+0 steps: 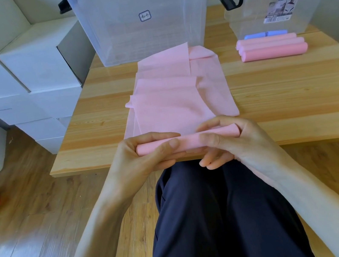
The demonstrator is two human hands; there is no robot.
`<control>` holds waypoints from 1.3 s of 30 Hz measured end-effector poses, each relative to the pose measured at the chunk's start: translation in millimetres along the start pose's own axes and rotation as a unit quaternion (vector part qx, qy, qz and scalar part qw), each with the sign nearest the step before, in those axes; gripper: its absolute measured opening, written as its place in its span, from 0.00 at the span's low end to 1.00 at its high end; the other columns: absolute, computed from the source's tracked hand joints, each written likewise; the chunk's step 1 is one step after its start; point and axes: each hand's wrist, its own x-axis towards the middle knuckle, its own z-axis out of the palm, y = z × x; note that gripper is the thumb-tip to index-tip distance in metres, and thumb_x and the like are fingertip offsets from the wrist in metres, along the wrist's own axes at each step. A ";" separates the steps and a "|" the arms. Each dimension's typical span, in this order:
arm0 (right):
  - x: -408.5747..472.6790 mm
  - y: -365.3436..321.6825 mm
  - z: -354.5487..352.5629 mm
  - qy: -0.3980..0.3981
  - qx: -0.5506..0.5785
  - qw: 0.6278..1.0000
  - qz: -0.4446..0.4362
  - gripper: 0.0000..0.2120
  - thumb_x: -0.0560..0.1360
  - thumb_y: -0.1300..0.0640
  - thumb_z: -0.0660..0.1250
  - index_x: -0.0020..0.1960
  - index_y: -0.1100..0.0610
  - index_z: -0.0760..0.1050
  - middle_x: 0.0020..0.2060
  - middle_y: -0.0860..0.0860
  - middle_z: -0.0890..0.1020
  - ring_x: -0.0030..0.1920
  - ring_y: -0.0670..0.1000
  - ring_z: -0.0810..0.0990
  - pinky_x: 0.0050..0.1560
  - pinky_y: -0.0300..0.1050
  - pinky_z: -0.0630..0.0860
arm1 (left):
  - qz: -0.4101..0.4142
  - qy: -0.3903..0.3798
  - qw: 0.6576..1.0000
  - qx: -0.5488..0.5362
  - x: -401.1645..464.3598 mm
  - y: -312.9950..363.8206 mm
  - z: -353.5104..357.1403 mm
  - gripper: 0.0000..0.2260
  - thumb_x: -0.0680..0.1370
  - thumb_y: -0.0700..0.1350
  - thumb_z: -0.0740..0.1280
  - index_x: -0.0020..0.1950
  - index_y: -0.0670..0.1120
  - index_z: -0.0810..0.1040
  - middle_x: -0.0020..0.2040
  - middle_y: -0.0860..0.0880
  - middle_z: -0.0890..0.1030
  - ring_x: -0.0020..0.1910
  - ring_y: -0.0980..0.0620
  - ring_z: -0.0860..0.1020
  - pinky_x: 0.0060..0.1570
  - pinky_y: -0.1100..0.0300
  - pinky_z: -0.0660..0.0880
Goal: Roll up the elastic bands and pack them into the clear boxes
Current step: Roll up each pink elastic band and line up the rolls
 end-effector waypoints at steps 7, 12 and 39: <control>-0.2 -0.1 1.5 0.016 -0.004 1.000 -0.008 0.09 0.70 0.51 0.72 0.43 0.57 0.83 0.36 0.59 0.86 0.32 0.57 0.85 0.31 0.43 0.81 | 0.016 -0.011 1.000 0.008 -0.2 -0.8 -1.7 0.14 0.69 0.46 0.73 0.54 0.49 0.84 0.49 0.48 0.87 0.49 0.52 0.85 0.45 0.65 0.80; -0.4 -0.6 0.5 -0.009 0.015 1.000 0.004 0.15 0.68 0.51 0.73 0.52 0.54 0.81 0.37 0.59 0.86 0.37 0.58 0.86 0.34 0.44 0.82 | 0.006 0.006 1.000 0.003 0.8 -1.9 0.7 0.12 0.69 0.49 0.72 0.50 0.45 0.85 0.45 0.47 0.87 0.47 0.53 0.86 0.41 0.66 0.80; 2.1 0.4 0.6 -0.001 0.004 1.000 -0.006 0.13 0.70 0.53 0.72 0.46 0.62 0.78 0.37 0.60 0.85 0.32 0.58 0.85 0.32 0.44 0.81 | 0.021 0.014 1.000 -0.005 1.7 -3.4 -3.7 0.12 0.67 0.48 0.74 0.49 0.47 0.86 0.47 0.46 0.87 0.49 0.48 0.85 0.49 0.60 0.82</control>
